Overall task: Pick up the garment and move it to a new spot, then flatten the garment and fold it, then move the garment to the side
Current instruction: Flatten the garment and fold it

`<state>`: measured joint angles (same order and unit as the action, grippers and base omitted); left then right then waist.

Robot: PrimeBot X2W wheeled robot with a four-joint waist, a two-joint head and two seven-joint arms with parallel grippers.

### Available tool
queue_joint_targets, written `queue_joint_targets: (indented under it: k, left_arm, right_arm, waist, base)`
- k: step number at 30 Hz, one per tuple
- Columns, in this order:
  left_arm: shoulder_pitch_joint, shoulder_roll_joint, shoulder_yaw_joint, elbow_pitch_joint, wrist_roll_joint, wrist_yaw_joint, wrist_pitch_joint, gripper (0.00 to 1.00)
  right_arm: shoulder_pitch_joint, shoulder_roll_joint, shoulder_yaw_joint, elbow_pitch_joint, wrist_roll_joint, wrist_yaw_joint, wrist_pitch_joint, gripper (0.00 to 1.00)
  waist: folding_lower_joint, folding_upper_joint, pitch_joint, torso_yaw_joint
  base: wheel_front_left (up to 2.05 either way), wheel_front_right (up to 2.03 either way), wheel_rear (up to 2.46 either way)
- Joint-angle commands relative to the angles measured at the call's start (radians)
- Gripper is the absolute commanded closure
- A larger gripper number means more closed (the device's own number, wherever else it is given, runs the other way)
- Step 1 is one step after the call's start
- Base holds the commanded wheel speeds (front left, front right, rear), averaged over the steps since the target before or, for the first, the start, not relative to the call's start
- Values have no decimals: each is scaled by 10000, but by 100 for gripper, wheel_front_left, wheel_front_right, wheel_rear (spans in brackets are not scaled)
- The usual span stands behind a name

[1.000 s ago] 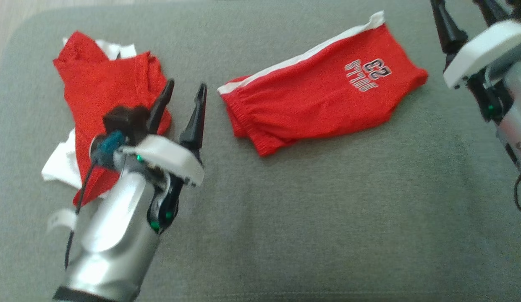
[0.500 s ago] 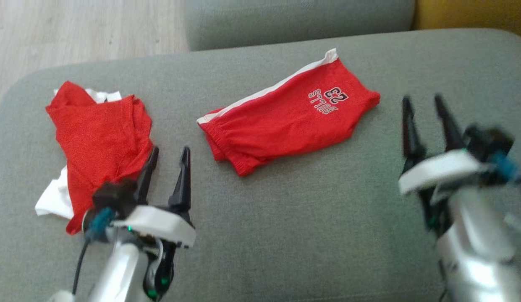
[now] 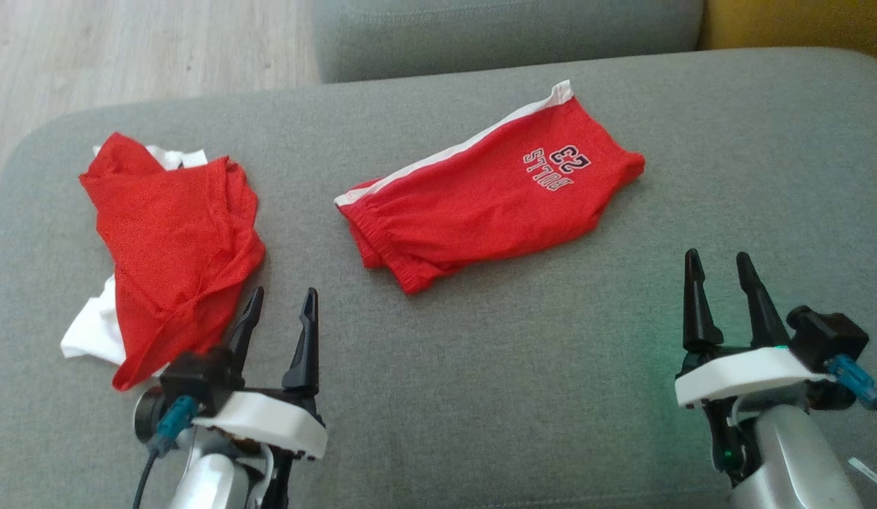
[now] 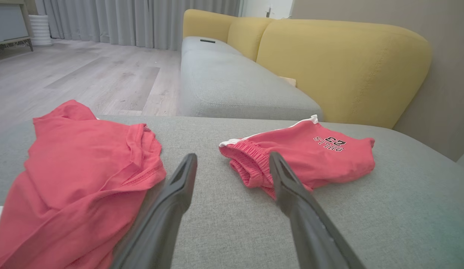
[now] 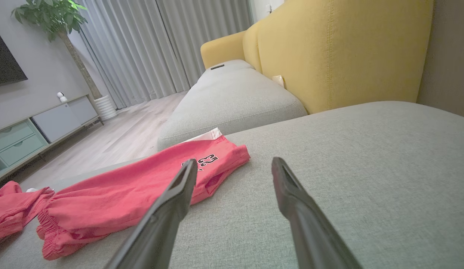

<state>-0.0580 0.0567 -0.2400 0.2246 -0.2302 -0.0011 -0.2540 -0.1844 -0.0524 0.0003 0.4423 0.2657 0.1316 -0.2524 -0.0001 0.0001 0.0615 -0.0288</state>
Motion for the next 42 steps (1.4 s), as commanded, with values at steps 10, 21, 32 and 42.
queue_joint_targets:
  k: [10,21,32,42]
  left_arm:
    - [-852,-59,334,-482,138,-272,-78,0]
    - [-1308,-63,-250,-892,-604,-76,-78,0]
    - [-1405,-64,-444,-1123,-677,50,-78,0]
    - [-1578,-64,-518,-1209,-723,89,-78,0]
  right_arm:
    - [-1049,21,399,48,1579,-9,427,0]
    - [-3603,21,-804,2635,4613,-9,2066,0]
    - [-6248,10,-3186,7204,3763,-9,2358,0]
    - [-7489,-272,-3933,8446,2758,-9,2927,0]
  waist:
    - [1,-1,758,555]
    - [1,-1,1504,1735]
    - [1,-1,1798,2296]
    - [1,-1,2172,2368]
  base:
    - [0,0,0]
    - [0,0,0]
    - [0,0,0]
    - [0,0,0]
